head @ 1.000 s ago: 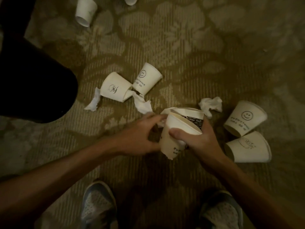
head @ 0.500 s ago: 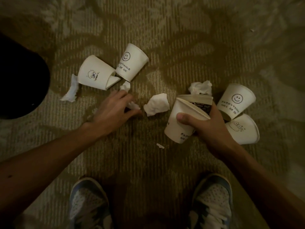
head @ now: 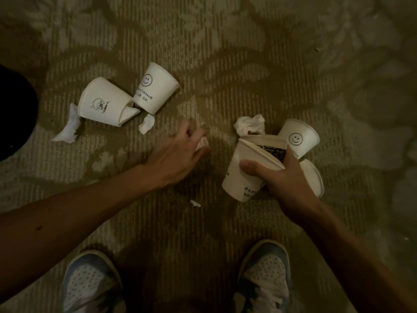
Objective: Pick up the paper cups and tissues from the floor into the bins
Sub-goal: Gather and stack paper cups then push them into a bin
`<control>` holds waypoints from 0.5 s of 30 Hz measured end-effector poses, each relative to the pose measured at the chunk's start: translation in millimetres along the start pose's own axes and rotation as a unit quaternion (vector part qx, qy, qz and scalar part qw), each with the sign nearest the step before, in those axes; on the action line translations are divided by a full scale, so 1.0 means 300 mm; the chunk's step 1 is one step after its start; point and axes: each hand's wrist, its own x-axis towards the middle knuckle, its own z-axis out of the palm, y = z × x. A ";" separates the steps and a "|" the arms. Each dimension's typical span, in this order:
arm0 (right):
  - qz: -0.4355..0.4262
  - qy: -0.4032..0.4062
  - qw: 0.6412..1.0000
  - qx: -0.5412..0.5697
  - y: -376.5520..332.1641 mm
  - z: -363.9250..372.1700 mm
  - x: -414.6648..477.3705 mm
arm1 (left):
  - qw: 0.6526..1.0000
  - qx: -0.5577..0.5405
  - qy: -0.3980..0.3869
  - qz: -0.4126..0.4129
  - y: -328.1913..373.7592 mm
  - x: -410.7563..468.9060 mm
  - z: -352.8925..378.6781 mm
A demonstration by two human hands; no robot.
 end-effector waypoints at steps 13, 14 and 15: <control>0.004 0.026 1.000 0.001 0.003 -0.118 -0.012 | 0.996 -0.009 0.057 0.066 0.041 0.207 0.012; 0.003 0.025 1.000 0.006 0.001 -0.126 -0.012 | 0.996 -0.046 0.043 0.065 0.073 0.236 0.010; 0.005 0.025 1.000 0.013 -0.001 -0.133 -0.012 | 0.994 -0.071 0.023 0.074 0.105 0.264 0.011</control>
